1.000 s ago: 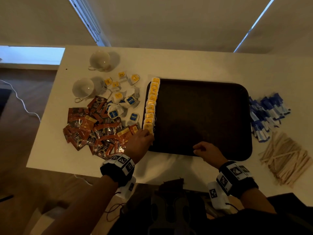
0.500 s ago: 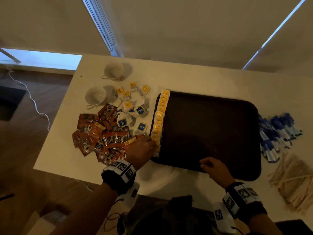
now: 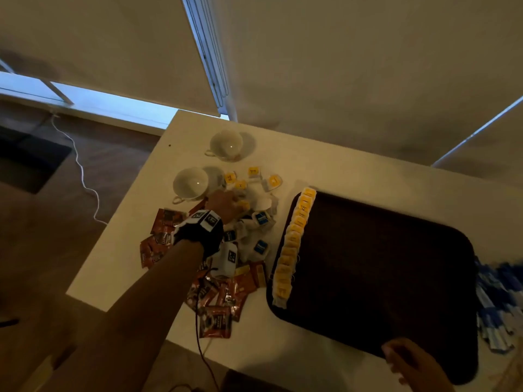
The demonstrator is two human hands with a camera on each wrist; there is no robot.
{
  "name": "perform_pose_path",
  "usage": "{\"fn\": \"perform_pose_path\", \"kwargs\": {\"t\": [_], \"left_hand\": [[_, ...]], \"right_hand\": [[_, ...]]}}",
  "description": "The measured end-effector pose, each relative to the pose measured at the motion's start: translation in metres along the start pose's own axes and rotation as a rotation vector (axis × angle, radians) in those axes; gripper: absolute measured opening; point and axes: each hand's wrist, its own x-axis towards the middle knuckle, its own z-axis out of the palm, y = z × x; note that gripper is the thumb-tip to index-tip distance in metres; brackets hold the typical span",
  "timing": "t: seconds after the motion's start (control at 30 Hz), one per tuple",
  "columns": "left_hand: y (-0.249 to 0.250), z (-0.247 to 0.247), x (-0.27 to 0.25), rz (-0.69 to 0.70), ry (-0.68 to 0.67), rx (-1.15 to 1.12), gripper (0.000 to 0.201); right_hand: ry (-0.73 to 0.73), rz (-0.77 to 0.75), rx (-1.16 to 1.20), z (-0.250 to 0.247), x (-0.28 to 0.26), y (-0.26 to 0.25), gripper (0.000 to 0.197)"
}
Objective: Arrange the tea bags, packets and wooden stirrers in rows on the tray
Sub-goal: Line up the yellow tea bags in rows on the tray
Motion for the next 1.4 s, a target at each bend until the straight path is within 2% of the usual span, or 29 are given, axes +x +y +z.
{"fn": "perform_pose_path", "kwargs": {"t": [0.07, 0.1, 0.17, 0.23, 0.37, 0.47, 0.53, 0.63, 0.7, 0.73, 0.8, 0.83, 0.9, 1.0, 1.1, 1.23, 1.4], "left_hand": [[-0.001, 0.002, 0.009, 0.006, -0.029, 0.011, 0.052], [-0.002, 0.003, 0.012, 0.005, -0.034, 0.008, 0.049], [-0.005, 0.005, 0.018, 0.0, -0.06, -0.031, 0.032], [-0.008, 0.005, 0.019, -0.016, -0.067, -0.114, 0.037], [-0.014, -0.007, 0.02, -0.041, 0.068, -0.225, 0.031], [-0.014, -0.021, 0.027, 0.029, 0.182, -0.177, 0.028], [-0.01, -0.023, 0.04, 0.088, 0.113, -0.068, 0.027], [-0.006, -0.019, 0.061, 0.066, -0.013, 0.146, 0.028], [-0.006, -0.015, 0.07, 0.041, -0.07, 0.244, 0.03], [-0.006, -0.013, 0.073, 0.033, -0.08, 0.267, 0.032], [-0.001, -0.011, 0.072, 0.032, -0.062, 0.262, 0.037], [-0.001, -0.008, 0.073, 0.031, -0.043, 0.245, 0.041], [0.001, -0.006, 0.073, 0.05, -0.031, 0.199, 0.049], [0.003, -0.006, 0.074, 0.107, -0.091, 0.117, 0.043], [0.001, -0.013, 0.072, 0.141, -0.101, 0.119, 0.035], [-0.007, -0.03, 0.066, 0.151, -0.029, 0.044, 0.04], [-0.013, -0.021, 0.05, 0.168, -0.202, 0.173, 0.04]], "right_hand": [[0.008, 0.001, -0.033, 0.001, 0.002, -0.004, 0.007], [-0.007, -0.012, -0.057, 0.002, 0.002, -0.005, 0.006], [-0.073, -0.029, -0.07, 0.002, 0.003, -0.009, 0.002], [-0.115, 0.008, -0.042, 0.005, 0.005, -0.015, 0.001], [0.001, -0.014, -0.115, 0.014, 0.012, -0.021, 0.004], [-0.045, -0.026, -0.131, 0.017, 0.017, -0.025, 0.004], [-0.102, -0.006, -0.073, 0.019, 0.017, -0.026, 0.005], [0.004, -0.06, 0.058, 0.031, 0.0, -0.034, 0.008], [0.109, 0.012, 0.241, 0.033, -0.01, -0.039, 0.009], [0.097, 0.052, 0.262, 0.031, -0.002, -0.039, 0.01], [-0.041, 0.211, 0.198, 0.023, 0.017, -0.038, 0.018], [-0.064, 0.221, 0.164, 0.019, 0.023, -0.03, 0.023], [-0.092, 0.168, 0.059, 0.015, 0.023, -0.027, 0.021], [-0.132, 0.128, -0.013, 0.019, 0.012, -0.019, 0.009], [-0.134, 0.115, 0.057, 0.021, 0.0, -0.014, 0.009], [-0.107, 0.117, 0.053, 0.022, 0.002, -0.017, 0.003], [-0.09, 0.13, 0.006, 0.024, 0.007, -0.024, 0.007]]}}
